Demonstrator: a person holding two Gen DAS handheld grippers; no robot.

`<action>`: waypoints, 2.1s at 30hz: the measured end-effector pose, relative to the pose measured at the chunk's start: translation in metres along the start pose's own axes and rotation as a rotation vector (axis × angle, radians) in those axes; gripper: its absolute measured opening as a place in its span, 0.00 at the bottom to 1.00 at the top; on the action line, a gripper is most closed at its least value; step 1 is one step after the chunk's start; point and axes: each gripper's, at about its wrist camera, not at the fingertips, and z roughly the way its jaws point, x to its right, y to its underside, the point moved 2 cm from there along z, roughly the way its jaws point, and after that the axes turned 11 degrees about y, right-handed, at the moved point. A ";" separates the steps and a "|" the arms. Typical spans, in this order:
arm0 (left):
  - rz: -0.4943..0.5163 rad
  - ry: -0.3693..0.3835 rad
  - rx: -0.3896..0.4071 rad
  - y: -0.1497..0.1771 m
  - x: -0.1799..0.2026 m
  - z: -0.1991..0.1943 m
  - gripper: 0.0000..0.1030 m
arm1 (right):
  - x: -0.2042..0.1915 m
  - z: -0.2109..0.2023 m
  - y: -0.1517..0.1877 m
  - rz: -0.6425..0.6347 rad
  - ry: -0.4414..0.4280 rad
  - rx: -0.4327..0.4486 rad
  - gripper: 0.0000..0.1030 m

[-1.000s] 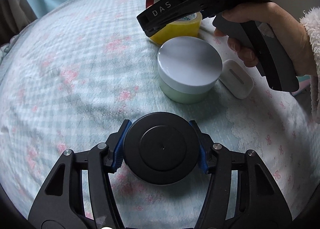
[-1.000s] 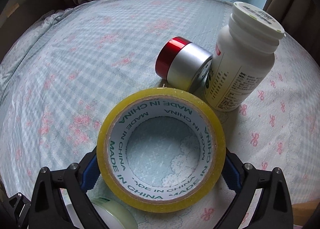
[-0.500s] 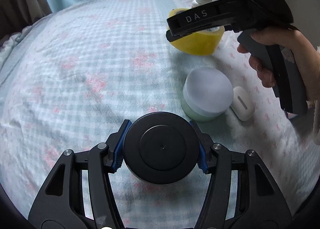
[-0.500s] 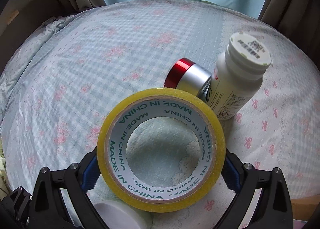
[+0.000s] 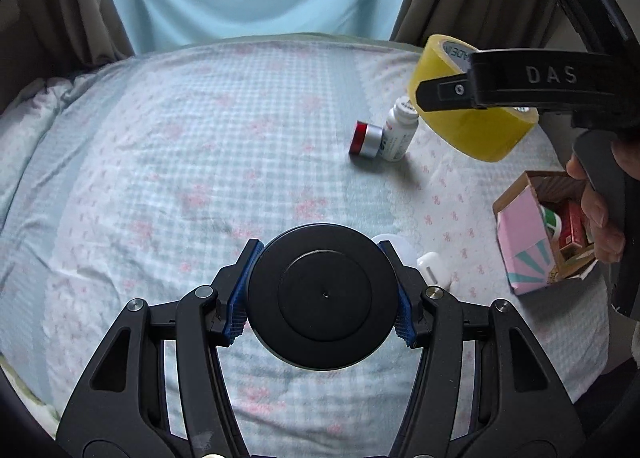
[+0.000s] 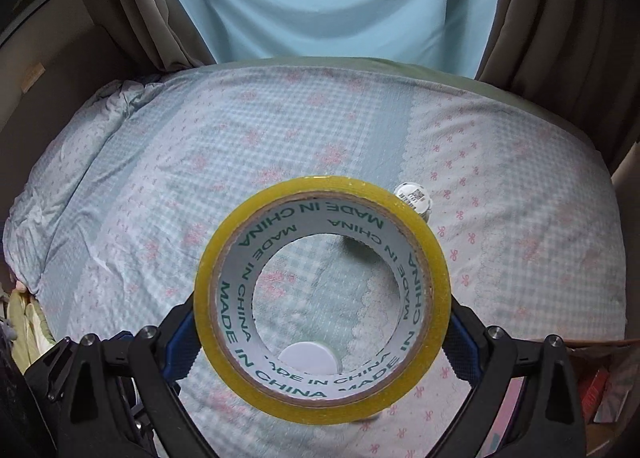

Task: Organize rigid objects
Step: 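Carry the black jar and yellow tape into the cardboard box and release both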

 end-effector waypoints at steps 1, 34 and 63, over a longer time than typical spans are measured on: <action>0.001 0.006 0.003 -0.004 0.005 -0.008 0.52 | 0.004 -0.011 0.001 0.006 0.000 0.002 0.95; 0.250 0.257 -0.142 -0.069 0.389 0.049 0.52 | 0.371 -0.105 0.139 0.371 0.116 -0.166 0.95; 0.417 0.223 -0.574 0.011 0.443 0.263 0.52 | 0.457 0.031 0.224 1.182 -0.079 -0.373 0.96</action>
